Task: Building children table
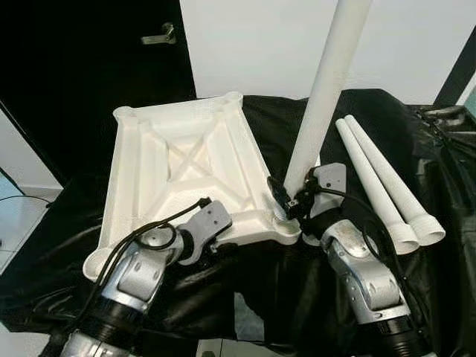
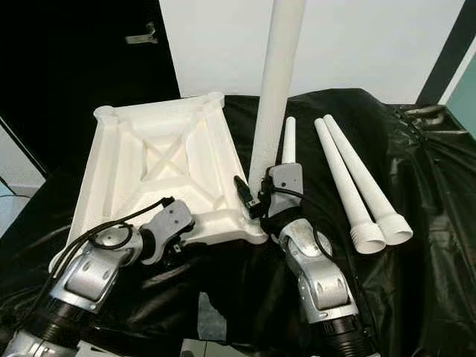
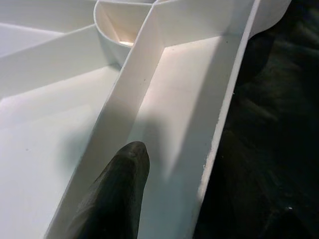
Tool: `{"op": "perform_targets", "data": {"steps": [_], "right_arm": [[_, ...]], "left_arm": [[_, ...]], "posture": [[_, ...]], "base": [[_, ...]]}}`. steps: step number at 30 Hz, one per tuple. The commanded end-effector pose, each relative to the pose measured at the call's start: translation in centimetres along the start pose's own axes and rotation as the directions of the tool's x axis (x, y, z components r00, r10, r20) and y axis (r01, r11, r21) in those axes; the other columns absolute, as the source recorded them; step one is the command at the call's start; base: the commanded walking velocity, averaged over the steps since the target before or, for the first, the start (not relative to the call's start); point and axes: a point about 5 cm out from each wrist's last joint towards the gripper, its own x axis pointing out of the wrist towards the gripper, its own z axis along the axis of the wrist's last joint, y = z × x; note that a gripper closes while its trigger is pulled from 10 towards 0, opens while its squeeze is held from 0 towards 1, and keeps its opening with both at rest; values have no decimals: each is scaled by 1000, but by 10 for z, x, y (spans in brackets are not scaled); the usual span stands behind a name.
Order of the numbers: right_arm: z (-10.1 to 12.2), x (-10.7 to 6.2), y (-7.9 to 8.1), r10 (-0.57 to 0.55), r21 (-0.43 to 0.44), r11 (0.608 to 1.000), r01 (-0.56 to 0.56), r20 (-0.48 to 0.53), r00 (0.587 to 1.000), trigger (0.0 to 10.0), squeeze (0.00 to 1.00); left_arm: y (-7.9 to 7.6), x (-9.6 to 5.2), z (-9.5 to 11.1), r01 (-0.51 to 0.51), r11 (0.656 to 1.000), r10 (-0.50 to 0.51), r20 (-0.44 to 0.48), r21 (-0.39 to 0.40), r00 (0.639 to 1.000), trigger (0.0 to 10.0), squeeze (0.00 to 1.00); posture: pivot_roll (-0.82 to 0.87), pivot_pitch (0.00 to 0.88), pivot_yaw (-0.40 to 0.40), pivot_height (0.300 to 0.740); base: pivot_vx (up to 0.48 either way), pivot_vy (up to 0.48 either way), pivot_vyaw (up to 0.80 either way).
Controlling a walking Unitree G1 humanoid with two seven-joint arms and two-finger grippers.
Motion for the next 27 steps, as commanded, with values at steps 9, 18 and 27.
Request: {"op": "perform_targets", "data": {"steps": [9,18,27], "right_arm": [[5,3,0,11,1,1000,-11,13,1000,10000,0],[3,3,-4,-18,81,997,17,8,1000,10000,0],[-19,-2,-13,-65,145,986,77,-87,994,10000,0]], "left_arm": [[-4,-18,6,-81,995,88,148,-49,985,10000,0],[-21,-28,6,17,999,-6,248,-42,969,10000,0],[-18,-27,8,-64,988,105,312,-139,944,10000,0]], "posture": [[89,0,27,740],[97,0,12,740],[90,0,0,740]], "base": [[0,0,0],[0,0,0],[0,0,0]]}}
